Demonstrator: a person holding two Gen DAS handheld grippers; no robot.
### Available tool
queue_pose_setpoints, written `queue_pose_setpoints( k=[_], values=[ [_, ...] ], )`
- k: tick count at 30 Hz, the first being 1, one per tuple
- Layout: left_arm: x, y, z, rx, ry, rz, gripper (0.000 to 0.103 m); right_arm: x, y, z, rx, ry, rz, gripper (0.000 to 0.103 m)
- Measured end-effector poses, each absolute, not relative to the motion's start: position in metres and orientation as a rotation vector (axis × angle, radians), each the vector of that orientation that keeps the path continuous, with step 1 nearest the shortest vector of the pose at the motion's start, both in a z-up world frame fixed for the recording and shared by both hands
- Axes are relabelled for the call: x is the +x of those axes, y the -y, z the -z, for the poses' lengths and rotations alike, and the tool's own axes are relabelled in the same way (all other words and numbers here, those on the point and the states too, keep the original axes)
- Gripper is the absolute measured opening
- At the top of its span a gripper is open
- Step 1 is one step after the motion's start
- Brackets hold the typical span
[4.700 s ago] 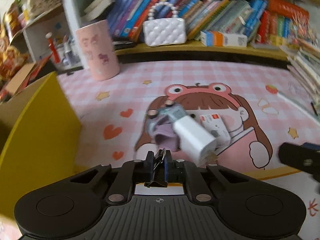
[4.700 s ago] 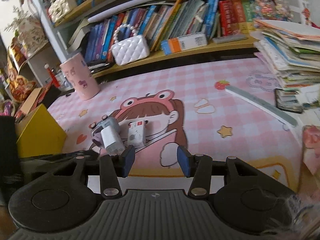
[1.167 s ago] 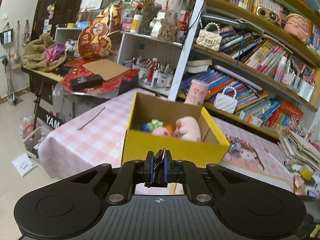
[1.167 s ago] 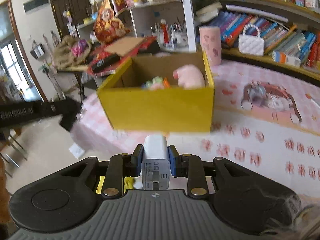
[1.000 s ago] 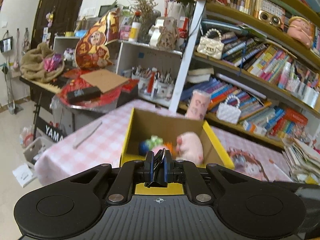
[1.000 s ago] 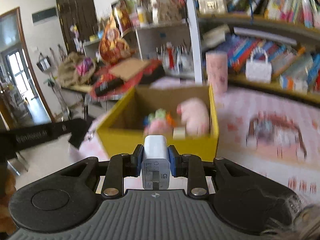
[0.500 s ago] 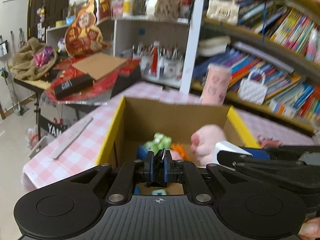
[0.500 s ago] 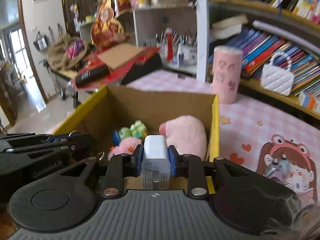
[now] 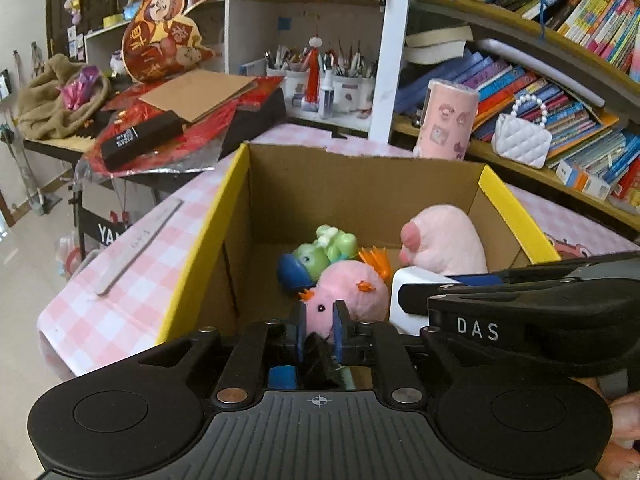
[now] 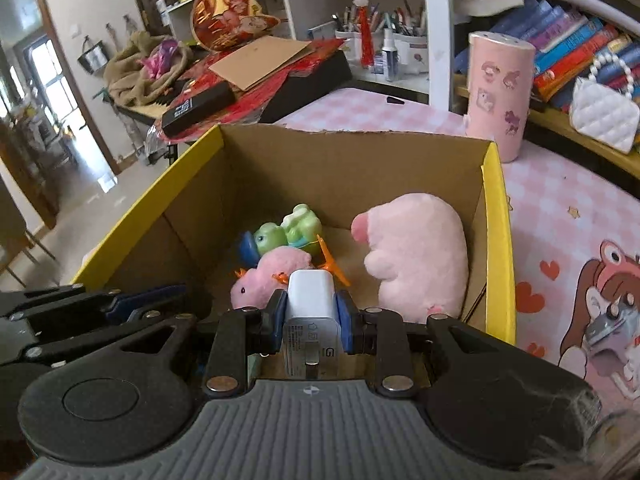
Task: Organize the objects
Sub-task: 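Open both tools to drop the clip and charger into the box, then withdraw both tools toward the blue toy truck and small white box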
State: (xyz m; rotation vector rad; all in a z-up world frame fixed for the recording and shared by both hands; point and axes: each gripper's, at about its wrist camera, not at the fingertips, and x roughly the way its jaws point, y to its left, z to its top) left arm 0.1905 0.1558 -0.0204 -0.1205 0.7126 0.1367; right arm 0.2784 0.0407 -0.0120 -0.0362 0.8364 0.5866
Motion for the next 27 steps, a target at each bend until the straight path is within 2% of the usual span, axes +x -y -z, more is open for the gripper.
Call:
queue_pose_setpoints(
  k=[7,15,19,26,27],
  values=[
    [0.168,-0.157,-0.007,-0.136,-0.601,-0.117,0.033,0.256,-0.025,-0.019,0.039,-0.741,-0.546,0.028],
    [0.106,-0.162,-0.039,-0.151,-0.496,-0.077,0.036,0.188,-0.002,-0.057,0.1,-0.599,-0.469,0.029],
    [0.067,-0.168,-0.04,-0.171,-0.477,-0.096,0.047,0.146,0.001,-0.055,0.075,-0.591,-0.46,0.029],
    [0.016,-0.171,-0.024,-0.192,-0.529,-0.116,0.048,0.078,0.006,-0.036,0.05,-0.624,-0.455,0.029],
    [0.009,-0.17,-0.022,-0.186,-0.536,-0.116,0.051,0.069,0.007,-0.031,0.041,-0.626,-0.454,0.029]
  ],
)
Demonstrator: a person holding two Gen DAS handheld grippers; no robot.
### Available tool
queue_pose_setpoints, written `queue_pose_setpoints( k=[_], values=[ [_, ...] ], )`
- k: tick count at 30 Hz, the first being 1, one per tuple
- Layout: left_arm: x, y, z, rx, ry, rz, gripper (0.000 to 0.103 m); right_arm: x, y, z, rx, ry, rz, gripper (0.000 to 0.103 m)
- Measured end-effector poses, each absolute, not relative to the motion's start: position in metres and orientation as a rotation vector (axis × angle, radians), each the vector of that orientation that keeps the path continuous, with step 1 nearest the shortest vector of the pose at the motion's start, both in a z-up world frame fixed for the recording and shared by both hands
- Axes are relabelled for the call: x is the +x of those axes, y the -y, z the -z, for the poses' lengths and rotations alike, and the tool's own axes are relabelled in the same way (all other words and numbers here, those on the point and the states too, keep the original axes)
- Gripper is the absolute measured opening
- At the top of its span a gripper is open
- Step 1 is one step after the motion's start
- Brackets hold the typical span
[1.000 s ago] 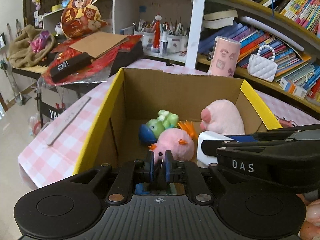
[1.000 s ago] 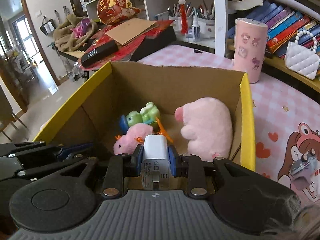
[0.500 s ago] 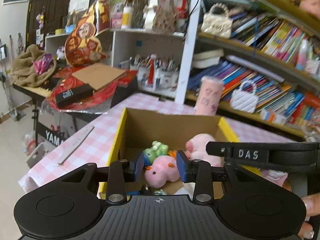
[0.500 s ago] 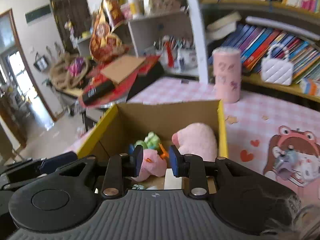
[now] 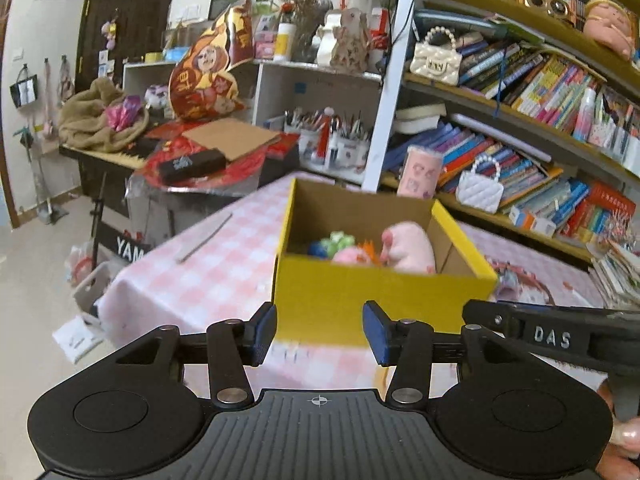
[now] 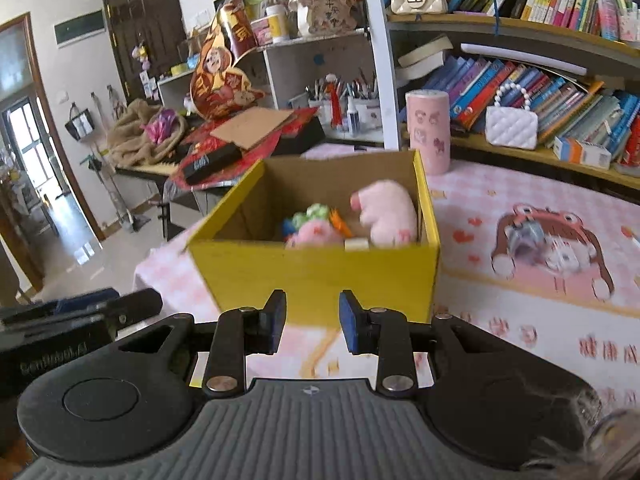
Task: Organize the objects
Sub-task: 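Withdraw both tools toward the blue toy truck and small white box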
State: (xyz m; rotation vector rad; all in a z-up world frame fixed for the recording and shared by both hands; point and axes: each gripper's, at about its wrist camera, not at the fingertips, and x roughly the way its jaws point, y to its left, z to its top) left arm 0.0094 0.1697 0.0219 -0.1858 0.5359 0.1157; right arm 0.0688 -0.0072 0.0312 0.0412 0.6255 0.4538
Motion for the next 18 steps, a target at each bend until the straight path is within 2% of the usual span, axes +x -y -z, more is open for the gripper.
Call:
queue_pose_setpoints(
  k=[3,6,12,18],
  values=[
    [-0.007,-0.164,-0.018,-0.145,-0.547,-0.121,0.072,0.044,0.009,-0.018,-0.012,-0.616,-0.429,0.029],
    [-0.019,-0.157,-0.016,-0.113,-0.547,-0.117,0.081,0.022,0.014,-0.006,-0.043,-0.627,-0.388,0.029],
    [-0.037,-0.138,-0.004,-0.082,-0.591,-0.062,0.089,-0.013,0.031,0.008,-0.021,-0.672,-0.292,0.032],
    [-0.041,-0.107,0.012,-0.044,-0.652,0.047,0.089,-0.032,0.058,0.02,-0.022,-0.697,-0.209,0.032]
  ],
)
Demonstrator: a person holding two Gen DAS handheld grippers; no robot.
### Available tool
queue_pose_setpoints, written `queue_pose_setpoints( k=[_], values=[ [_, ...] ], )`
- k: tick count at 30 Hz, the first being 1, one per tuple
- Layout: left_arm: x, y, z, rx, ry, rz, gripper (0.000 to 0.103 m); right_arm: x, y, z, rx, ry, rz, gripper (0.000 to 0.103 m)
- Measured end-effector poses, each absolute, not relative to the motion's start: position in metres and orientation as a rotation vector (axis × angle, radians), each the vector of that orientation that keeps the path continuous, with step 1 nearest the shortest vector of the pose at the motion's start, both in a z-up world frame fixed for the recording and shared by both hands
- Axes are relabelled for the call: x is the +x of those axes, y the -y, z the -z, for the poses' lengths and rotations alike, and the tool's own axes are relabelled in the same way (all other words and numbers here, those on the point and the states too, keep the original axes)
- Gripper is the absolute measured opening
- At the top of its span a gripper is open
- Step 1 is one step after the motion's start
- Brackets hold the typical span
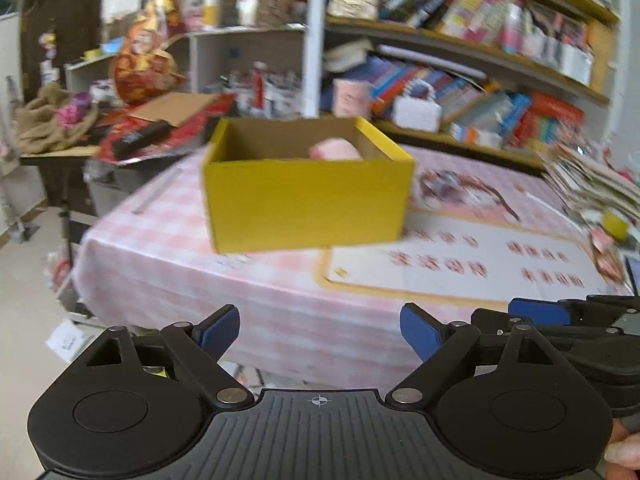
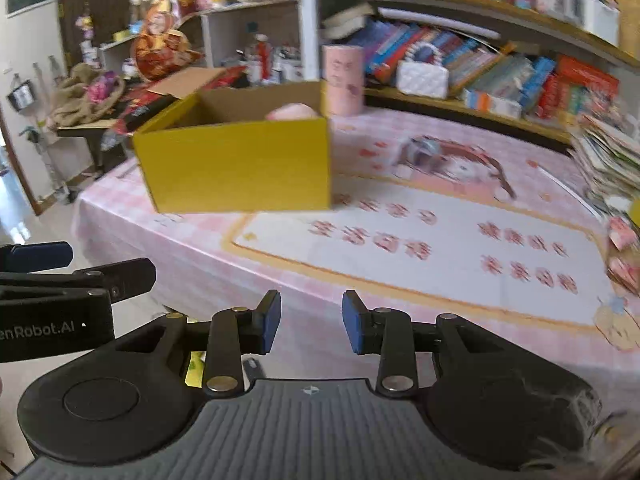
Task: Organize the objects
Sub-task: 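Withdraw both tools toward the blue toy truck and small white box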
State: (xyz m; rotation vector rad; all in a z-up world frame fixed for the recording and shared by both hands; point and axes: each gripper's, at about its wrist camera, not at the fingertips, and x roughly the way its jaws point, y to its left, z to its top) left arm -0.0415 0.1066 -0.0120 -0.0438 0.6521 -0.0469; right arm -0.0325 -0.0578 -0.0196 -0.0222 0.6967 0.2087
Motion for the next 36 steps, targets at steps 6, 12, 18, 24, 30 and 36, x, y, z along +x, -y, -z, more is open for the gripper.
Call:
queue_pose_setpoints(
  k=[6,12,18,24,30,36],
  values=[
    [-0.027,-0.069,0.015,-0.003,-0.663,0.146,0.09,-0.036,0.098,0.026,0.024,-0.719,-0.071,0.037],
    [-0.006,-0.025,0.023,0.033,-0.69,0.248,0.09,-0.027,0.142,0.033,0.071,-0.747,0.044,0.037],
    [0.024,0.013,0.029,0.057,-0.714,0.289,0.09,-0.005,0.181,0.039,0.103,-0.773,0.091,0.037],
    [0.061,0.039,0.032,0.066,-0.734,0.3,0.09,0.031,0.208,0.043,0.115,-0.769,0.097,0.038],
    [0.114,0.062,0.033,0.054,-0.73,0.242,0.09,0.086,0.228,0.044,0.109,-0.733,0.076,0.043],
    [0.165,0.086,0.031,0.055,-0.705,0.187,0.087,0.142,0.251,0.044,0.093,-0.7,0.038,0.043]
  ],
)
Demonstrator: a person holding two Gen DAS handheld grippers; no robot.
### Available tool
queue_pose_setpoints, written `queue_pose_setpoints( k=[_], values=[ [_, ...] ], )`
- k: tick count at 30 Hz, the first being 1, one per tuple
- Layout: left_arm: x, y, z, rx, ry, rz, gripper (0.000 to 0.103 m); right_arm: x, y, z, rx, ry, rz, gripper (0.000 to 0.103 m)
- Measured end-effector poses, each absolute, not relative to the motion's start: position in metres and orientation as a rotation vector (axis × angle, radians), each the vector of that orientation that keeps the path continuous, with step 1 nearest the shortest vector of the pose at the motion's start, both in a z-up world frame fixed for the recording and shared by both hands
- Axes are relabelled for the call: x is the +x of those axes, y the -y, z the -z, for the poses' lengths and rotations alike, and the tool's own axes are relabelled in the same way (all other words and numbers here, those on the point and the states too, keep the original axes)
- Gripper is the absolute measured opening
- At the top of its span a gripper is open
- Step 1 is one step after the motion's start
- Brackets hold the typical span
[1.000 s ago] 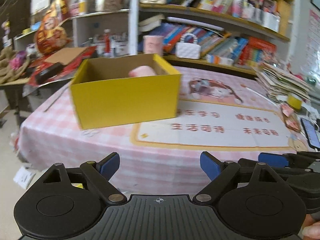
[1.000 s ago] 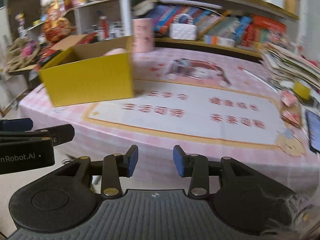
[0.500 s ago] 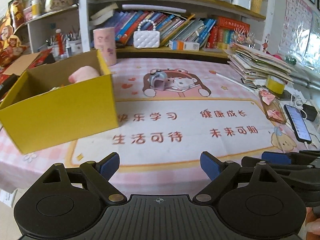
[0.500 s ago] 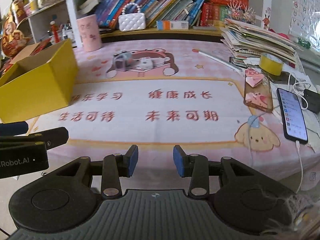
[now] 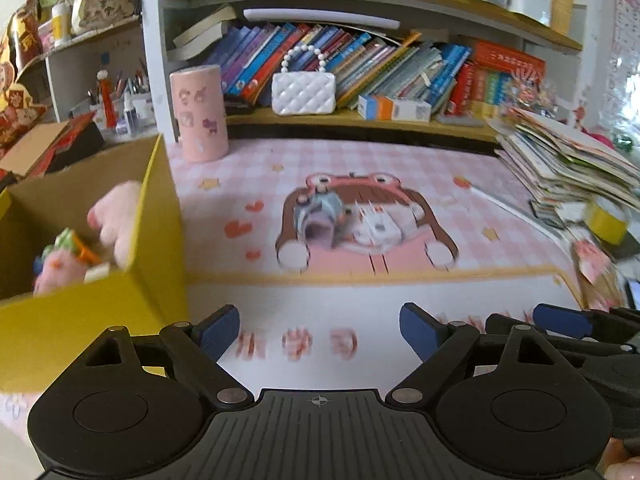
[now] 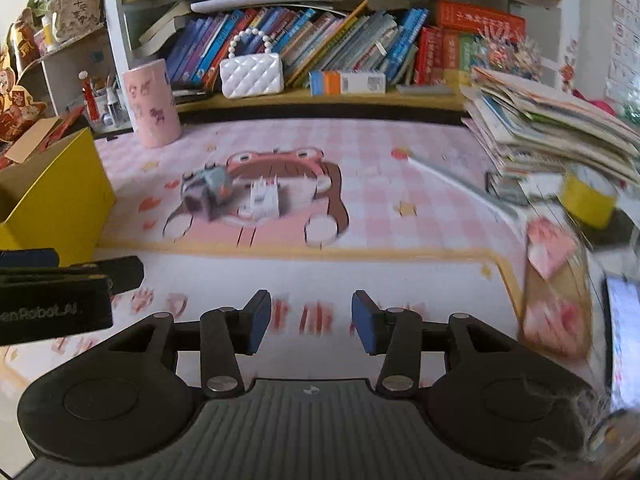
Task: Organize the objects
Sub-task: 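Withdraw both tools toward the blue toy truck and small white box, then grasp the blue toy truck with left tool while right tool grasps small white box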
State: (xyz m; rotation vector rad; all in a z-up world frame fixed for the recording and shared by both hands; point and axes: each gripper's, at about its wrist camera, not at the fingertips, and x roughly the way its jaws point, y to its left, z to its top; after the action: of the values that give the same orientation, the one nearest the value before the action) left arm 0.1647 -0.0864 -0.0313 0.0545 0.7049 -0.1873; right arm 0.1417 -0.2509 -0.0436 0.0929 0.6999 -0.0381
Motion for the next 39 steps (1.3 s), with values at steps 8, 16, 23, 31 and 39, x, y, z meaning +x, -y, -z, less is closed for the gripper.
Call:
queue_pose_setpoints(
  k=[8,16,23,31,39],
  values=[
    [0.221,0.107,0.022,0.044,-0.67,0.124,0.082,0.205,0.256,0.053,0.052,-0.671,-0.077,0.049],
    [0.259,0.116,0.031,0.048,-0.701,0.085,0.082,0.241,0.258,0.07,0.024,-0.684,-0.158,0.054],
    [0.281,0.112,0.038,0.03,-0.729,0.044,0.082,0.272,0.251,0.082,0.016,-0.704,-0.211,0.054],
    [0.298,0.109,0.044,0.031,-0.75,0.013,0.082,0.307,0.239,0.096,0.001,-0.68,-0.234,0.047],
    [0.326,0.126,0.063,0.034,-0.776,0.028,0.082,0.298,0.267,0.09,0.042,-0.704,-0.194,0.029]
  ],
)
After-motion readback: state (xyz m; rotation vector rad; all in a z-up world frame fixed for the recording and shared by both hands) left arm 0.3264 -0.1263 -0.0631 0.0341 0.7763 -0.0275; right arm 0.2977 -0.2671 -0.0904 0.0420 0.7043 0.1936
